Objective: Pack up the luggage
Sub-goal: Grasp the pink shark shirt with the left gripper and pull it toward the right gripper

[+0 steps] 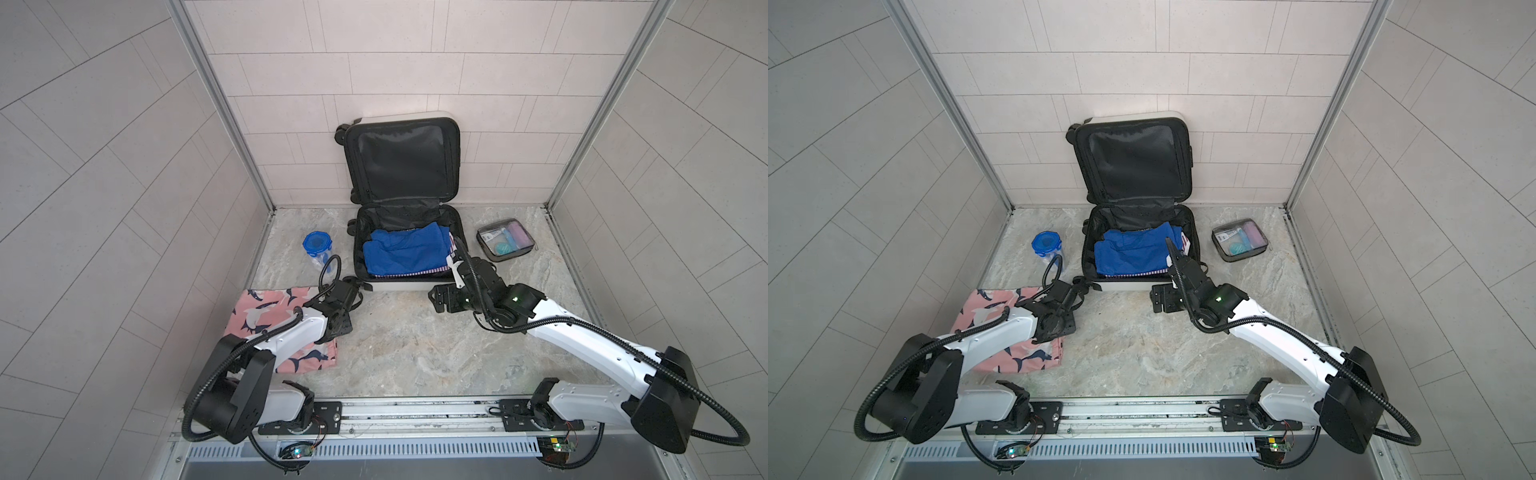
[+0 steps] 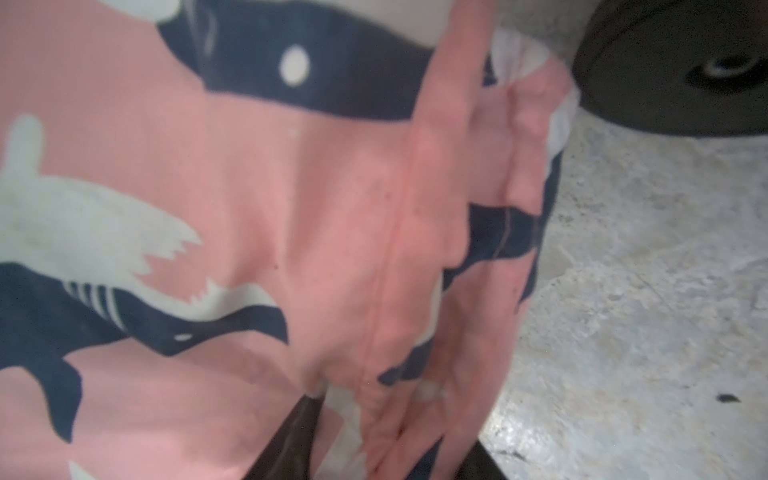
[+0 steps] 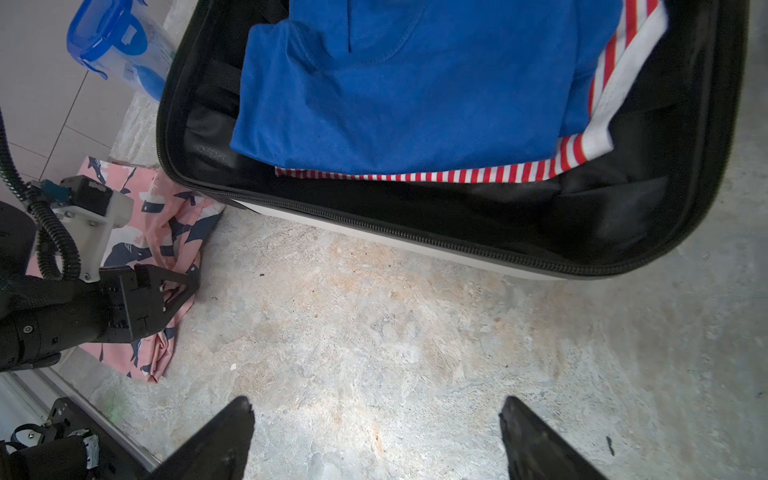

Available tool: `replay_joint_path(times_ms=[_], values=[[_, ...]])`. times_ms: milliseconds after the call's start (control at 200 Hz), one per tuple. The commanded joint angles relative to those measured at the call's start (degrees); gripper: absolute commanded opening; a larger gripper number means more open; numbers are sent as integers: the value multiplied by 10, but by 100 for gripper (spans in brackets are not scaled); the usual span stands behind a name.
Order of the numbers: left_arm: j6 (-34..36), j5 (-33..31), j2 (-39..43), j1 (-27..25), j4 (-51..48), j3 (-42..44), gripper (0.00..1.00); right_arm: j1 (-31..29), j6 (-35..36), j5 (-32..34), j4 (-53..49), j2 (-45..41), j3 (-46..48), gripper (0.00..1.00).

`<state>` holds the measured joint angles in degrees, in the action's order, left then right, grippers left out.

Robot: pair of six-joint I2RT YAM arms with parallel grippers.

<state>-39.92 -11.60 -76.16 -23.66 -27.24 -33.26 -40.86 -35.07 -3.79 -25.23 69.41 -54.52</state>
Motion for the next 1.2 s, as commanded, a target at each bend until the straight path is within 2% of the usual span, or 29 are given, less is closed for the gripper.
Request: replay_joint_path(times_ms=[0, 170, 410, 550, 630, 866, 1196], values=[[-8, 10, 3, -3, -1, 6, 29, -2, -7, 20, -12, -19, -11, 95], [-2, 68, 25, -6, -14, 5, 10, -2, -14, 41, -26, -23, -11, 94], [-11, 133, 58, -51, -38, 2, 0, 4, -12, 65, -48, -29, -14, 94], [-13, 161, 46, -95, -39, -15, 0, 13, -7, 70, -56, -33, -14, 94], [-37, 168, 31, -123, -38, -32, 0, 22, -6, 68, -60, -36, -13, 94], [-64, 187, -35, -213, 0, -115, 0, 52, -1, 68, -77, -48, -6, 94], [-106, 225, -171, -316, 128, -220, 0, 171, 24, 26, -118, -97, 21, 94]])
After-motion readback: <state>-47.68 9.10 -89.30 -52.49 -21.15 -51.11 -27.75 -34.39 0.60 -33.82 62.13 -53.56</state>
